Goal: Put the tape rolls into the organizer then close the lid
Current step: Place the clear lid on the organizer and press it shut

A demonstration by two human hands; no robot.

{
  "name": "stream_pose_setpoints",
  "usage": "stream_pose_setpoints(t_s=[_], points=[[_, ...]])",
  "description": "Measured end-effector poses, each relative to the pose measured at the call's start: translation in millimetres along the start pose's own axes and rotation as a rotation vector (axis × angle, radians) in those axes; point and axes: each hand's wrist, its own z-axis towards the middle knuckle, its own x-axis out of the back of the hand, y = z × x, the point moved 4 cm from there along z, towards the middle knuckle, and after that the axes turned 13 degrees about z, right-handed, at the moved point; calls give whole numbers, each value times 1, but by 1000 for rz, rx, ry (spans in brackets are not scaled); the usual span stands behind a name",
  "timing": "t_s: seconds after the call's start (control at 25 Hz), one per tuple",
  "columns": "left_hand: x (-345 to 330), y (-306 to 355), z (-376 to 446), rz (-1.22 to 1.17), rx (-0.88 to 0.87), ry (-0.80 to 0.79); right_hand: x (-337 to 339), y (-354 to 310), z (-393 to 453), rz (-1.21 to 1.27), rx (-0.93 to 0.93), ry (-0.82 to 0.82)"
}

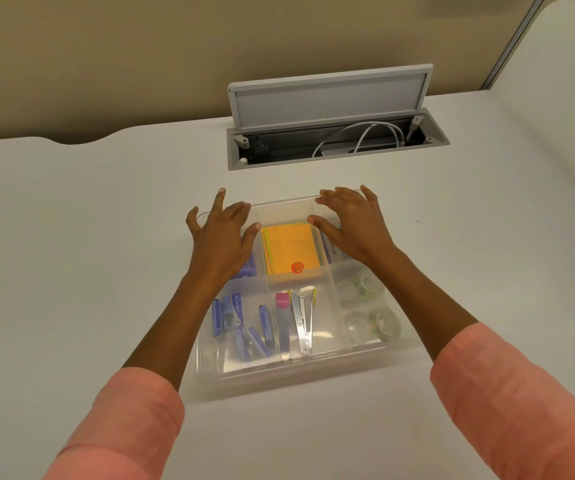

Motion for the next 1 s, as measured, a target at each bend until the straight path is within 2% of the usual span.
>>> stream_pose_setpoints(t_s=[0.12,0.2,0.28,0.36,0.52,0.8,1.0], points=[[-5,0,-6,23,-3,-125,7,-3,-1,111,-34,-90],[-7,-1,-22,-42,31,-142,11,0,-14,202,-45,-158],[-3,-1,-47,-191,119,-67,15,6,-39,188,-44,-100],[0,0,-76,-339,226,-26,18,14,-69,231,-132,-27],[2,5,-103,-367,315,-26,16,19,-101,364,-311,-4],[3,11,-105,-299,349,-9,16,26,-96,250,-359,32],[5,10,-106,-338,368,-52,23,18,-98,158,-245,113]])
